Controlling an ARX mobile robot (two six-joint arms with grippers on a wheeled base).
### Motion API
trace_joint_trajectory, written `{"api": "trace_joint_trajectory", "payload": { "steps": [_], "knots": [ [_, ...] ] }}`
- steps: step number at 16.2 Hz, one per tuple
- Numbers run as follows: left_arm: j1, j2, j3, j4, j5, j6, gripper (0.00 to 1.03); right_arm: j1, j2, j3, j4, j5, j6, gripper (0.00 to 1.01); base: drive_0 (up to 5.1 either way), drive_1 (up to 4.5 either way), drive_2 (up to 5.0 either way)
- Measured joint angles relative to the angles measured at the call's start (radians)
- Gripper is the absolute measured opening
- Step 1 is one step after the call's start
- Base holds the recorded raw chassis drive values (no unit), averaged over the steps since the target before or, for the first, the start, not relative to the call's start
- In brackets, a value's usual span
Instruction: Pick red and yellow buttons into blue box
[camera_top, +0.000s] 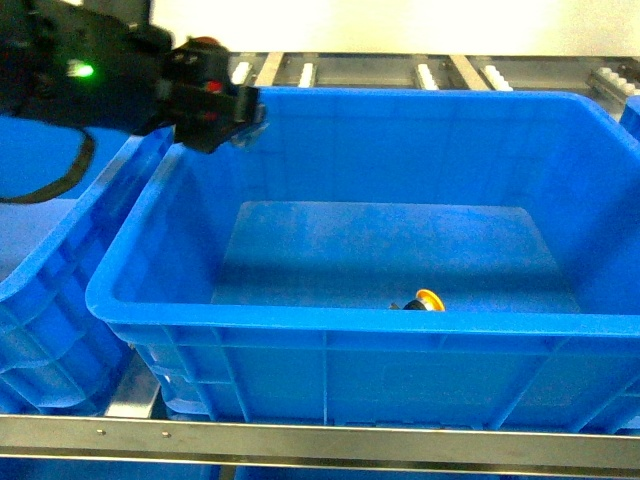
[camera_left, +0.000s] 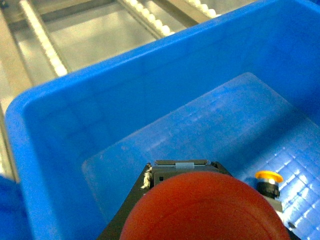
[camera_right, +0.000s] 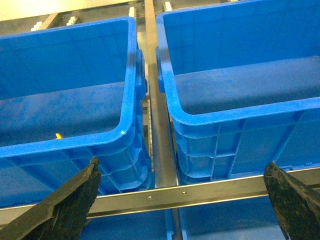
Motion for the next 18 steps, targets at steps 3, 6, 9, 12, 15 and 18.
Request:
{"api": "trace_joint_trajectory", "payload": {
  "steps": [3,6,9,12,15,18],
  "knots": [
    [-0.09,0.148,0.211,-0.119,0.005,0.125,0.26,0.0,0.0,0.0,0.0,0.0,0.0,0.98,0.0,0.0,0.0],
    [-0.166,0.29,0.272,-0.17,-0.067,0.228,0.26,0.0,0.0,0.0,0.0,0.0,0.0,0.98,0.0,0.0,0.0],
    [-0.19,0.367,0.275,-0.165,-0.117,0.267,0.26,0.0,0.0,0.0,0.0,0.0,0.0,0.98,0.0,0.0,0.0],
    [-0.172,0.365,0.277,-0.151,-0.131,0.235,0.55,0.0,0.0,0.0,0.0,0.001,0.0,0.98,0.0,0.0,0.0],
    [-0.128,0.315,0.241,-0.088,-0.145,0.133,0.89,0.0,0.0,0.0,0.0,0.001,0.0,0.98,0.0,0.0,0.0],
    [-0.029,0.103,0.071,0.101,-0.266,-0.048,0.98,0.0,0.0,0.0,0.0,0.001,0.0,0.98,0.0,0.0,0.0]
  ]
}}
